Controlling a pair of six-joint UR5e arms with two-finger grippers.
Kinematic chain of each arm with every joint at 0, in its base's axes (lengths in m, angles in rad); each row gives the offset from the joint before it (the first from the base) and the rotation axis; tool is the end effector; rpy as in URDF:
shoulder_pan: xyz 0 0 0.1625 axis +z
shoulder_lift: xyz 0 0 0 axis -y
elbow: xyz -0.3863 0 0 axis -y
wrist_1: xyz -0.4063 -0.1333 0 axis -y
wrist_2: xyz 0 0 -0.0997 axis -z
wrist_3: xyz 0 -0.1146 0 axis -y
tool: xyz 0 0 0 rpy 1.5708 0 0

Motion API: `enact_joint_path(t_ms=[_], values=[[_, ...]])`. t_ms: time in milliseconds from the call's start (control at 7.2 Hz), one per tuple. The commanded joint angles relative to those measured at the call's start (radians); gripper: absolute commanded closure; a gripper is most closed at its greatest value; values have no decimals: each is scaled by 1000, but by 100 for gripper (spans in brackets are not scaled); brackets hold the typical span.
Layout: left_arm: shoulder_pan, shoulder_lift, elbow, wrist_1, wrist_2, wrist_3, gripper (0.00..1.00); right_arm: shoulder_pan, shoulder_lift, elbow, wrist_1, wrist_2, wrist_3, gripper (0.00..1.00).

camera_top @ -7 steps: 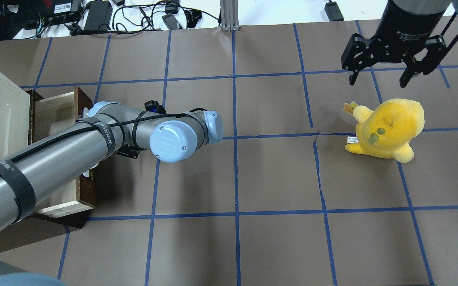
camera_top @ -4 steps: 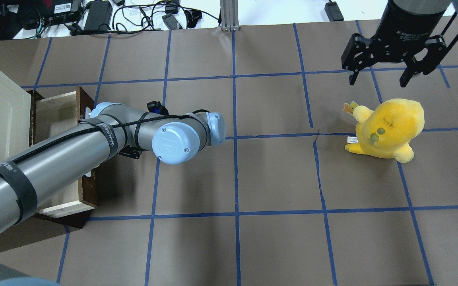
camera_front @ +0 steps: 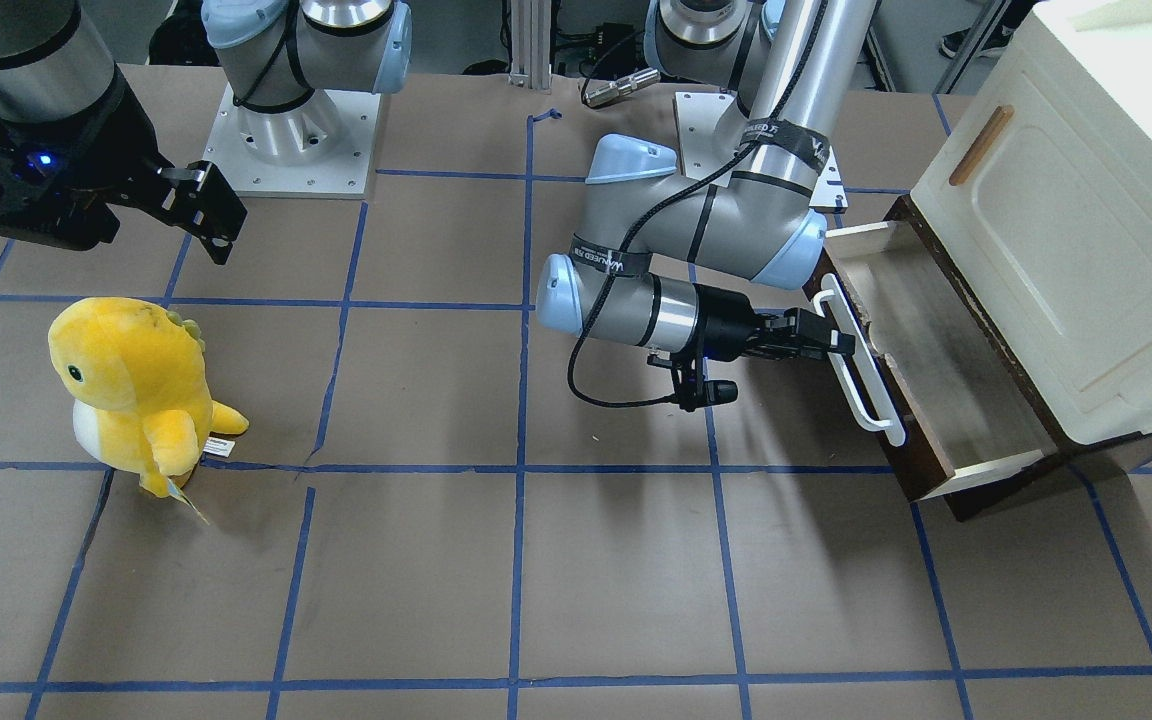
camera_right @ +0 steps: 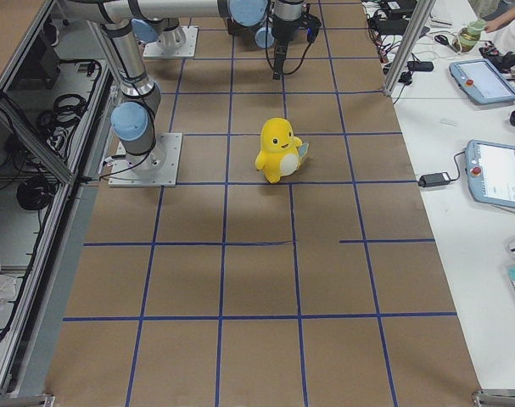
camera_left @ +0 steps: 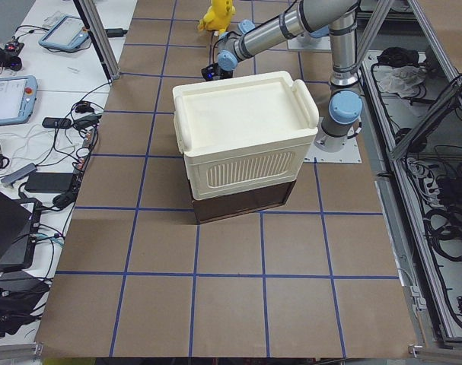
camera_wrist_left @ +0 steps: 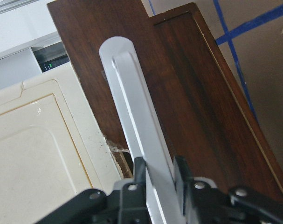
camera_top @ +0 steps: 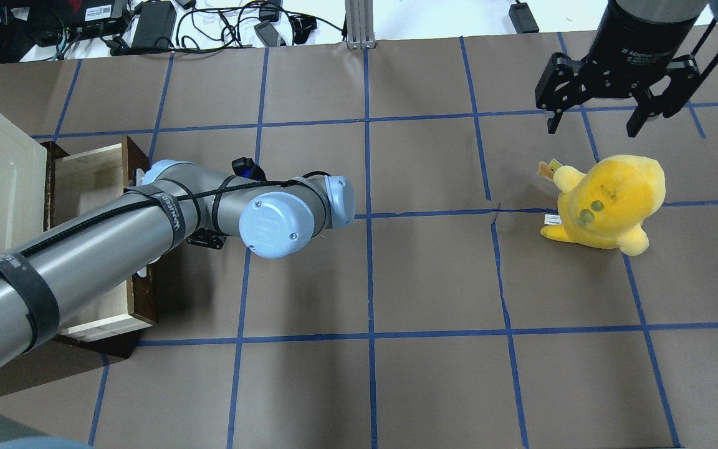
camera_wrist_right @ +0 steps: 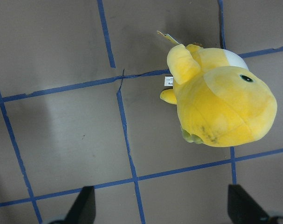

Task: Pull drawer sideways
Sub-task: 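Open the left gripper, release the handle and lift away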

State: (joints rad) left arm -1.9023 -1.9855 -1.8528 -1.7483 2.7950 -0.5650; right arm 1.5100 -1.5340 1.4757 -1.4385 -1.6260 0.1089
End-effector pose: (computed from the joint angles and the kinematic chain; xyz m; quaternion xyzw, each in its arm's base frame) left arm -0.1873 -0.4658 0.1539 0.1552 0.7648 0.0866 0.6193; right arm 0.0957 -0.5176 0.4507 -0.0836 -0.9954 -0.0363 0.0285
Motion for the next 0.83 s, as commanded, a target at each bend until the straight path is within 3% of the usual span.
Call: enact_joint_path(t_ms=[0,139,278,694], values=[[0,11,1,7,-2,-6,0,-1,0,0,0,0,0,0],[2,26,13,10,-3,-6,0,1,0,0,0,0,0,0],[0,40,61,12,-88,-3,0,1,0,0,0,0,0,0],[-6,134,268,16,-546,192,0,1,0,0,0,0,0,0]])
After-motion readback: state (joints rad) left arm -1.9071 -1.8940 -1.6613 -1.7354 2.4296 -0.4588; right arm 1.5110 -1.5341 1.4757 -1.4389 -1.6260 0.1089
